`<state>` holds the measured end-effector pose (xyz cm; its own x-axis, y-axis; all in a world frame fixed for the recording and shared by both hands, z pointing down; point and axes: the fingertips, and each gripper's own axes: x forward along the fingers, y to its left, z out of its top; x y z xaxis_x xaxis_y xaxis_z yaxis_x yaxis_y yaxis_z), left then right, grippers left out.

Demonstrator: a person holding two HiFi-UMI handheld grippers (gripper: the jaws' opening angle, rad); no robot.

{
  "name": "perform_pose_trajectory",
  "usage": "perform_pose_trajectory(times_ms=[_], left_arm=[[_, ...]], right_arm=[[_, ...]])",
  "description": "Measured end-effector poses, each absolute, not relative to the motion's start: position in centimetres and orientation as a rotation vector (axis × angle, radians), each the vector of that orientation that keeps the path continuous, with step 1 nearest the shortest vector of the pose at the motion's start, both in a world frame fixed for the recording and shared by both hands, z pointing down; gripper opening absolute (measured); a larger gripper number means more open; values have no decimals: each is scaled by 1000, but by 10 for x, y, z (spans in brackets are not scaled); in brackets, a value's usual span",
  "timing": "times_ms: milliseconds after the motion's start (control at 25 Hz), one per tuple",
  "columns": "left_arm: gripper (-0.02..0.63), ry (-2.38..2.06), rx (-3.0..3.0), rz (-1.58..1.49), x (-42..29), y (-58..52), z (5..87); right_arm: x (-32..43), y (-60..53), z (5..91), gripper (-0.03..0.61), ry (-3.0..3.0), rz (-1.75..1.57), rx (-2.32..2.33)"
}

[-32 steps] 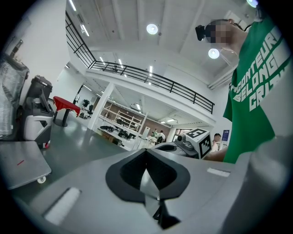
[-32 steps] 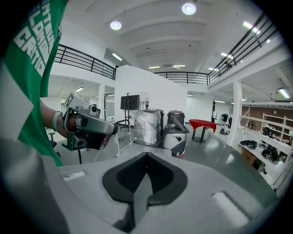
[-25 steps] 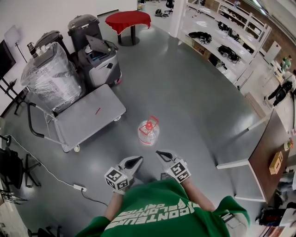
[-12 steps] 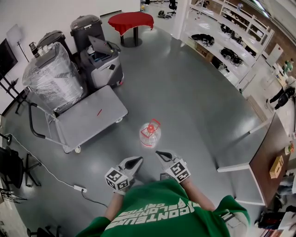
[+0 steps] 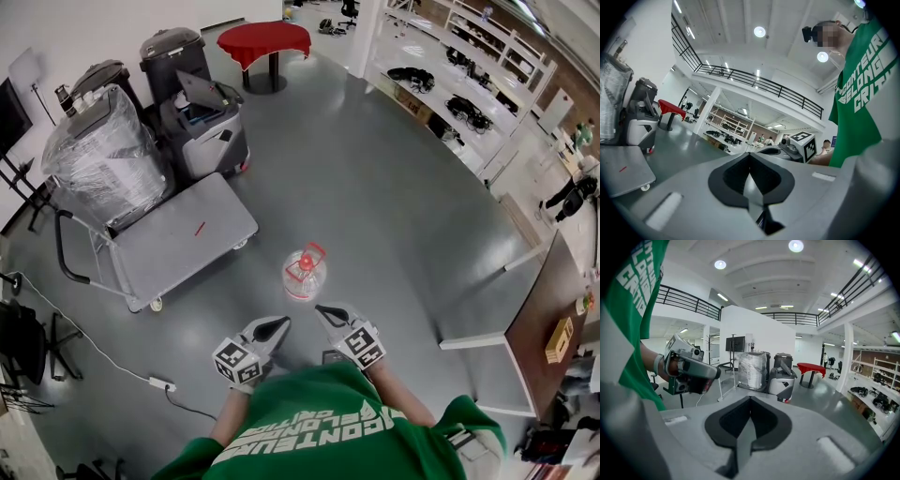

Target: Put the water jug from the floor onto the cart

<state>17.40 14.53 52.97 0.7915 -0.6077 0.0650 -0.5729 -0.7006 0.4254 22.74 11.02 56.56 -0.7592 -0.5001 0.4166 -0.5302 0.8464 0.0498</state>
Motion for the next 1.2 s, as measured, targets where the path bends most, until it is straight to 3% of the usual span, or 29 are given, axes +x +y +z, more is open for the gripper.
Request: perform_pose_trajectory(times_ms=[680,1200], left_arm=[[9,-925,2521,-143,109,98,528],[9,-1040,2489,-193,7,78,535]], right_arm=[[162,60,565,-8,-2594,86,710],[79,41,558,-8,-2568,-19,599]])
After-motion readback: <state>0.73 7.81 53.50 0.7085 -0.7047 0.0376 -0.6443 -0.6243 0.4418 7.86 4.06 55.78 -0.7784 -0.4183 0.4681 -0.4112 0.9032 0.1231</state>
